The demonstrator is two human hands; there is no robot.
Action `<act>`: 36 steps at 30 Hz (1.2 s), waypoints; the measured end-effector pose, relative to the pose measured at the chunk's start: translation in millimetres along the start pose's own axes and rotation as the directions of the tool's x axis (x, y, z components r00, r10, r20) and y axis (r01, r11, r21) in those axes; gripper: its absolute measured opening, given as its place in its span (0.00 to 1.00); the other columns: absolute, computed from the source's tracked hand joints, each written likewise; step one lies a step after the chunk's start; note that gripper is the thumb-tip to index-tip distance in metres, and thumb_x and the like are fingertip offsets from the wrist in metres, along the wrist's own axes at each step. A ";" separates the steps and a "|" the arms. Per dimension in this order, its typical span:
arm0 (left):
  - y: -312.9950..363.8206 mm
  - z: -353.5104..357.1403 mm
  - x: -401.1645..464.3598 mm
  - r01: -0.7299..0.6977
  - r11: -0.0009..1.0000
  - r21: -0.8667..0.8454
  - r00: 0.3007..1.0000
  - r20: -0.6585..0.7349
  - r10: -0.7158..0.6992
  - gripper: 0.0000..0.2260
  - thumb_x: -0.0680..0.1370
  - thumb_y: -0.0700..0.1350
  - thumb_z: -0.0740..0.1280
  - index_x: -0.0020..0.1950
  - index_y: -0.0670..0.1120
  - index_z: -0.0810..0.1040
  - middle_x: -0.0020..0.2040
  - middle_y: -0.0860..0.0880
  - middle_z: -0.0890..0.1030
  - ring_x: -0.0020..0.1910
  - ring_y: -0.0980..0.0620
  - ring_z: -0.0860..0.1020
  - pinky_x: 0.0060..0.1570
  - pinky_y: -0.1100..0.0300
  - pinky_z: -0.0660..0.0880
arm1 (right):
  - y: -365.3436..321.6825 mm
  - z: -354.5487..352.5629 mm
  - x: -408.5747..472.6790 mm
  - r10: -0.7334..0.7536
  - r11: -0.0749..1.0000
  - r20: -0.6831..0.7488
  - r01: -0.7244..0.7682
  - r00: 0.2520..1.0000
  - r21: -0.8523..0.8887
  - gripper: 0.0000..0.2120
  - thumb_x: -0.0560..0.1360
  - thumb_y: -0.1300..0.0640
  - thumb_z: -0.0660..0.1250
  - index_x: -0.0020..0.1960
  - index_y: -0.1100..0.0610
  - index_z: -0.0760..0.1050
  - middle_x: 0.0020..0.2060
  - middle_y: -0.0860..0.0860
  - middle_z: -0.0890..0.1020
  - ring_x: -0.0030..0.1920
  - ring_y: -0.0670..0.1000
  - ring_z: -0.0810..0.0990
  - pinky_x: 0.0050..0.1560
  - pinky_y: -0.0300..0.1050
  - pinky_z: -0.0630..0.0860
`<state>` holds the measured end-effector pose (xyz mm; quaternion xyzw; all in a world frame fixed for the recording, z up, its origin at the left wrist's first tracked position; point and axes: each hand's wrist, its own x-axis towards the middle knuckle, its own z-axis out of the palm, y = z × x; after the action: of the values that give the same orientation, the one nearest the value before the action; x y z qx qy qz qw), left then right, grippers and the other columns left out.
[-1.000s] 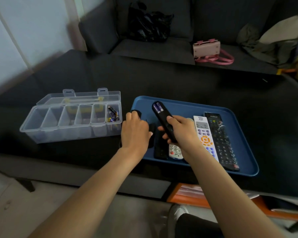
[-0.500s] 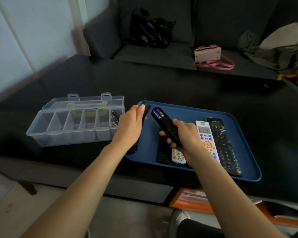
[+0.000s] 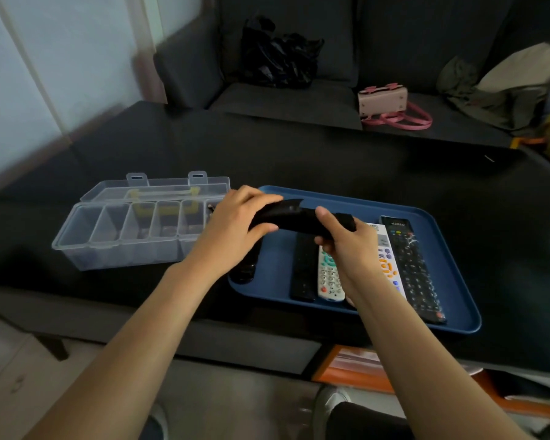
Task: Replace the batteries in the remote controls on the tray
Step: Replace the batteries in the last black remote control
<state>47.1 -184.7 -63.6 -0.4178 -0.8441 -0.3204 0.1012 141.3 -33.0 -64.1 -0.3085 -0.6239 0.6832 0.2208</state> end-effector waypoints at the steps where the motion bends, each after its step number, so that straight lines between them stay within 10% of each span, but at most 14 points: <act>1: 0.0 0.5 -0.3 -0.016 1.000 -0.001 1.000 0.011 0.016 0.20 0.74 0.43 0.69 0.66 0.49 0.73 0.58 0.48 0.74 0.59 0.50 0.70 0.60 0.58 0.64 | -0.2 0.2 0.0 0.001 1.000 -0.023 0.000 1.000 0.025 0.11 0.72 0.51 0.72 0.40 0.58 0.76 0.29 0.50 0.78 0.29 0.47 0.75 0.32 0.38 0.71; 16: 7.7 3.4 -1.9 0.003 0.997 -0.083 0.999 0.047 0.001 0.20 0.73 0.42 0.70 0.65 0.48 0.73 0.53 0.49 0.76 0.53 0.52 0.75 0.53 0.62 0.67 | -8.2 5.7 -6.5 0.117 0.872 0.069 -0.136 0.991 0.471 0.08 0.77 0.55 0.67 0.43 0.58 0.75 0.36 0.53 0.78 0.33 0.45 0.77 0.35 0.33 0.76; 36: 4.9 -9.2 1.7 0.109 0.989 -0.096 0.994 0.041 -0.106 0.20 0.70 0.43 0.74 0.61 0.49 0.77 0.52 0.56 0.75 0.49 0.61 0.72 0.47 0.76 0.64 | -12.6 11.7 -10.3 0.060 0.900 0.024 -0.064 0.998 0.431 0.09 0.78 0.55 0.64 0.42 0.58 0.76 0.35 0.54 0.81 0.30 0.46 0.79 0.32 0.34 0.74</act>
<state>49.0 -187.2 -53.5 -0.3818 -0.8504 -0.3589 0.0478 139.4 -46.9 -49.8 -0.2684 -0.4482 0.8126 0.2586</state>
